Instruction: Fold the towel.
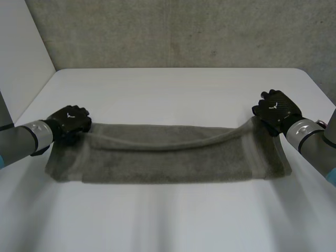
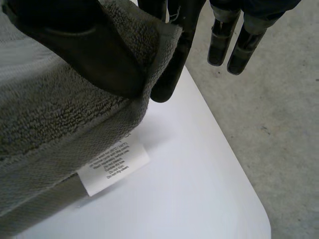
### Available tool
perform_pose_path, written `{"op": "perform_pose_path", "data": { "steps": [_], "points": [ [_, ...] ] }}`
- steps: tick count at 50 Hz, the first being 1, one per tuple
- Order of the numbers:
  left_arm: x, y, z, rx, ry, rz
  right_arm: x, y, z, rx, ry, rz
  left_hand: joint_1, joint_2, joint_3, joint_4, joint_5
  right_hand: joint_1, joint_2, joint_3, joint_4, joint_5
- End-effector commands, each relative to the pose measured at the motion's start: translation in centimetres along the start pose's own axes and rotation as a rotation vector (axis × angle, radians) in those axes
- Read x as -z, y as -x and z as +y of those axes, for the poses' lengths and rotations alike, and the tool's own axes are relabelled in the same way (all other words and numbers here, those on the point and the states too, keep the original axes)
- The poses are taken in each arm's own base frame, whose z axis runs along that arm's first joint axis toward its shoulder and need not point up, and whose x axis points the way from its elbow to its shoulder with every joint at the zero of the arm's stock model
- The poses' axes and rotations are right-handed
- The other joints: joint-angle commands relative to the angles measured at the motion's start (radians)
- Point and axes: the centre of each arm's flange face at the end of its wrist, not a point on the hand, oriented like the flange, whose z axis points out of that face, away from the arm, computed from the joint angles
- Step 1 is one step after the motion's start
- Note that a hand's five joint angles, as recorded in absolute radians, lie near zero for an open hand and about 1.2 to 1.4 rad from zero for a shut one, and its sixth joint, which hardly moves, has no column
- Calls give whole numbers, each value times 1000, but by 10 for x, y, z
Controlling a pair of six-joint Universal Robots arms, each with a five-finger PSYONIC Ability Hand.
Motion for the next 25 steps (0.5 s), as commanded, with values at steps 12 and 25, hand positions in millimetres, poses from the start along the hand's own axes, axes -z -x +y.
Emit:
{"op": "perform_pose_path", "data": {
  "steps": [12, 25],
  "points": [
    [-15, 12, -12, 0, -126, -112, -8, -8, 1, -77, -24, 99, 86, 71, -45, -56, 73, 77, 60, -33, -53, 61],
    [-31, 11, -3, -5, -111, -122, -15, 4, 5, -74, -24, 77, 86, 71, -45, -56, 73, 77, 60, -33, -53, 61]
  ]
}}
